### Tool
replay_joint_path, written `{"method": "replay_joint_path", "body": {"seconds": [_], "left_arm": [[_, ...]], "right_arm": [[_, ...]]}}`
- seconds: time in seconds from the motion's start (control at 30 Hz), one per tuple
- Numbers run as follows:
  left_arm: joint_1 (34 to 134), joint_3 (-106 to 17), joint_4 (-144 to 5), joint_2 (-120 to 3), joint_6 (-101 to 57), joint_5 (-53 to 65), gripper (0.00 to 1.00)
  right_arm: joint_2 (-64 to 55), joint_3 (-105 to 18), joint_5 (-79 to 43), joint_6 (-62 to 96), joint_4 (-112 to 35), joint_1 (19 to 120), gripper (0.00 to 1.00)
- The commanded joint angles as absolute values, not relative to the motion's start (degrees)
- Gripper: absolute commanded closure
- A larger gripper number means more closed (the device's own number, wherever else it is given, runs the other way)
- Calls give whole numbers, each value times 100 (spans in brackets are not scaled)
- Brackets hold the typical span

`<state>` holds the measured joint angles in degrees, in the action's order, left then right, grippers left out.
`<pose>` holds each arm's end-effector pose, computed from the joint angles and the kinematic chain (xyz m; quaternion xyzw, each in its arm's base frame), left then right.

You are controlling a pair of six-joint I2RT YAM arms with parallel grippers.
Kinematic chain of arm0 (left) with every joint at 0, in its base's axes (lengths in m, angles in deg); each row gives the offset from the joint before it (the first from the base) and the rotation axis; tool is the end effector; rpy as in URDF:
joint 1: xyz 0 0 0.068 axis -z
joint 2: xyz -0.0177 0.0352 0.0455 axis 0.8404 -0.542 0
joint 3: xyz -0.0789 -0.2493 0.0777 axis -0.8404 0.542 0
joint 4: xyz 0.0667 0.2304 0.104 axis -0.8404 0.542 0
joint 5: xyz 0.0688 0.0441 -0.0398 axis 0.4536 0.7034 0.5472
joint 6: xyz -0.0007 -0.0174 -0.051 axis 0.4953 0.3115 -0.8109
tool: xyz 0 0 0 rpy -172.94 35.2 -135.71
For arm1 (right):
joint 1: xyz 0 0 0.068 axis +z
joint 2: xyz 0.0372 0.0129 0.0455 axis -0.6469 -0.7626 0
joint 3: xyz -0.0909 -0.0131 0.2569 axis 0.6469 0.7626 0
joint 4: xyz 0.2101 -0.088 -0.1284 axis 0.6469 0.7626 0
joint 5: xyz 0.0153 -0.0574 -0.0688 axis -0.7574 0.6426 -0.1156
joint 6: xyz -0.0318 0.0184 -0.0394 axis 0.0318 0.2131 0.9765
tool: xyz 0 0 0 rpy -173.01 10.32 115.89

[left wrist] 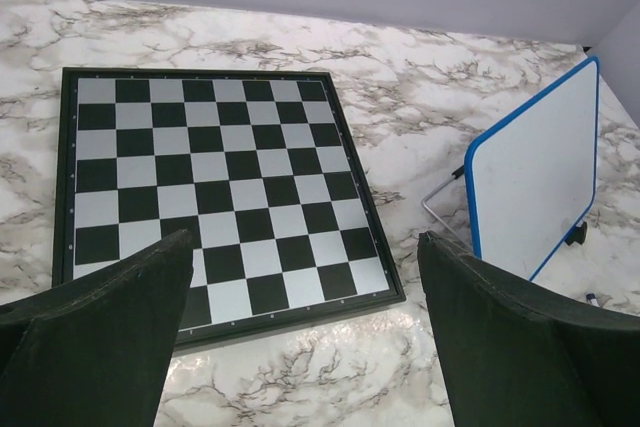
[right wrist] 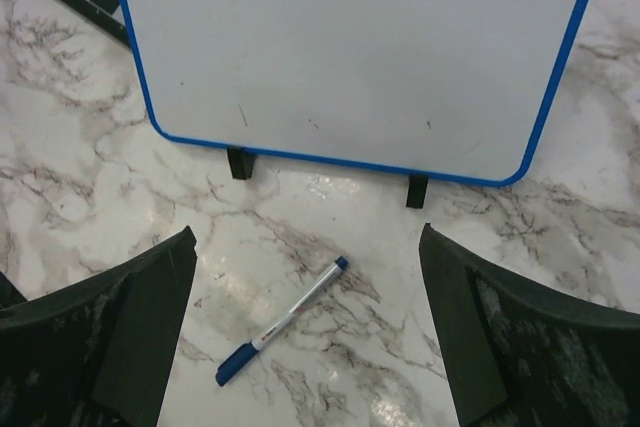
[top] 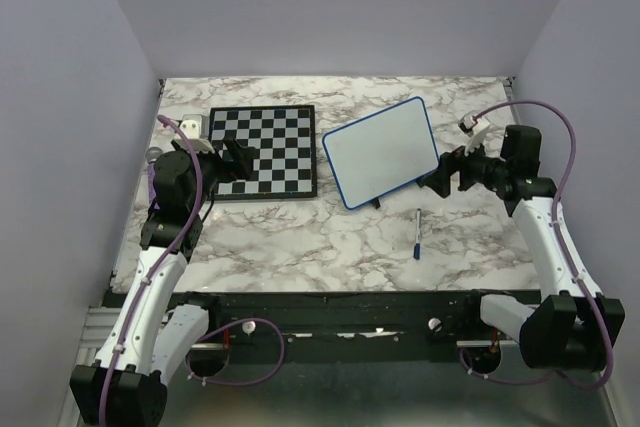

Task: Write a sentence on the whiteboard
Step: Open the whiteboard marker at the center of the board.

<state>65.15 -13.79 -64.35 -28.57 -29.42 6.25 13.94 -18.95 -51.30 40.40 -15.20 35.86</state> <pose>0.1901 -0.0317 0.3305 -0.0228 0.7496 -0.2028 0.6296 0.2347 0.0050 0.3000 -0.2471 0.8110 0.2254 0.4801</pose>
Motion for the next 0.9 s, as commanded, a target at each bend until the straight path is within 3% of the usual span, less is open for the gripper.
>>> {"method": "replay_joint_path", "body": {"seconds": [0.0,0.33,0.5,0.63,0.73,0.83,0.87], "left_arm": [[6527,-1475,-6564,-2884,-3054,282,1],[6527,-1537,-6599,-3113,-3177,-272,1],[6527,-1572,-6652,-3350,-3247,-851,1],[6527,-1598,-6696,-3491,-3221,-1291,1],[6527,-1598,-6714,-3570,-3221,-1564,1],[6536,-1598,-6880,-3657,-3334,-1835,1],[6536,-1598,-6915,-3667,-3370,-1906,1]], "right_arm": [[1261,-1972,-5258,4658,-806,3592,0],[268,-2104,-4369,4974,-472,3592,0],[-241,-2848,-4114,5483,-595,3592,0],[-1074,-4035,-4499,6045,62,3583,0],[-1271,-4214,-5297,6449,792,3583,6],[-1122,-3732,-6265,8123,1608,3618,8],[-1026,-3634,-6363,9696,2473,3696,8]]}}
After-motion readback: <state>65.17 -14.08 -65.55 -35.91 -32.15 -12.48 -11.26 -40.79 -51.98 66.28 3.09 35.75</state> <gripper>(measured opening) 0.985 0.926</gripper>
